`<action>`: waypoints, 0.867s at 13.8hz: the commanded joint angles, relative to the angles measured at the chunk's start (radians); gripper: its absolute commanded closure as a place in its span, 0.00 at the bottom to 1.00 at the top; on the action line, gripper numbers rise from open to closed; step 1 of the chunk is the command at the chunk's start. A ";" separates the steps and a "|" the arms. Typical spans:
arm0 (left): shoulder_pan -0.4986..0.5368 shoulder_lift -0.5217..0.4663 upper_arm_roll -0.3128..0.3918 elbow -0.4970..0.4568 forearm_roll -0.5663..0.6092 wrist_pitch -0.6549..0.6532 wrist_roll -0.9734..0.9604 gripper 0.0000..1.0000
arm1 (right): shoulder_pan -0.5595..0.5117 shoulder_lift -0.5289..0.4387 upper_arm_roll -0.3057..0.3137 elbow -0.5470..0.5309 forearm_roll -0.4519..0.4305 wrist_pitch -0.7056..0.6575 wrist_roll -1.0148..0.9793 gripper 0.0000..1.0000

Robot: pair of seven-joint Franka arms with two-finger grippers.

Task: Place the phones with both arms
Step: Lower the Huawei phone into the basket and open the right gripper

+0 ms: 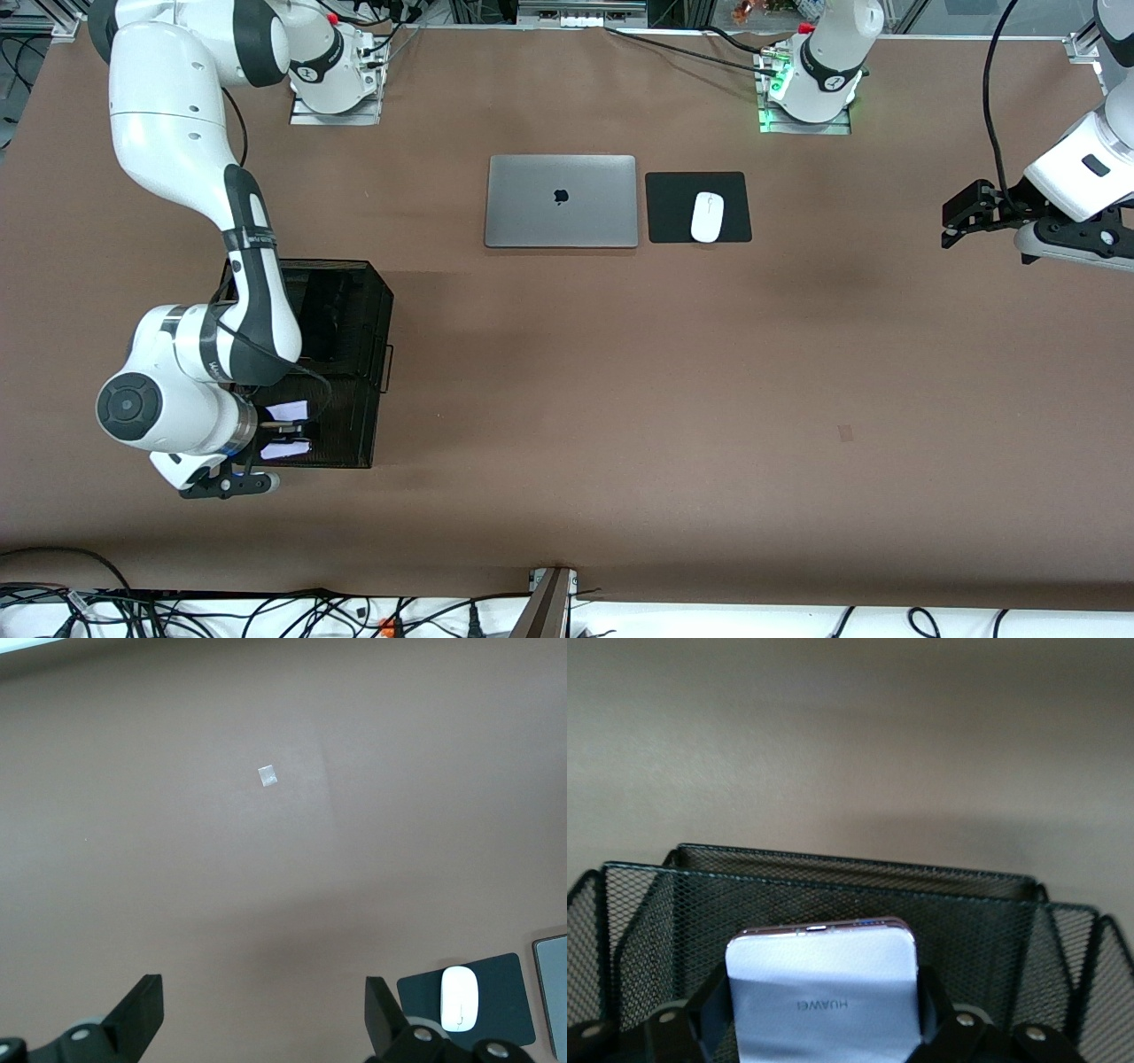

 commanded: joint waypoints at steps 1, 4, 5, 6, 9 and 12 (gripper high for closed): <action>0.006 0.012 -0.002 0.029 0.014 -0.022 0.022 0.00 | -0.004 -0.029 0.004 -0.044 0.046 0.012 0.005 0.00; 0.005 0.012 -0.002 0.029 0.014 -0.022 0.024 0.00 | -0.004 -0.068 -0.001 -0.036 0.044 -0.008 -0.001 0.00; 0.006 0.012 -0.004 0.029 0.014 -0.024 0.024 0.00 | -0.007 -0.100 -0.001 -0.036 0.043 -0.043 -0.005 0.00; 0.006 0.012 -0.004 0.029 0.014 -0.024 0.024 0.00 | -0.008 -0.143 -0.001 -0.036 0.035 -0.095 -0.004 0.00; 0.006 0.012 -0.004 0.029 0.014 -0.027 0.024 0.00 | -0.005 -0.281 -0.010 -0.045 0.000 -0.290 0.008 0.00; 0.006 0.012 -0.002 0.029 0.012 -0.027 0.024 0.00 | -0.007 -0.401 -0.015 -0.079 -0.070 -0.431 0.011 0.00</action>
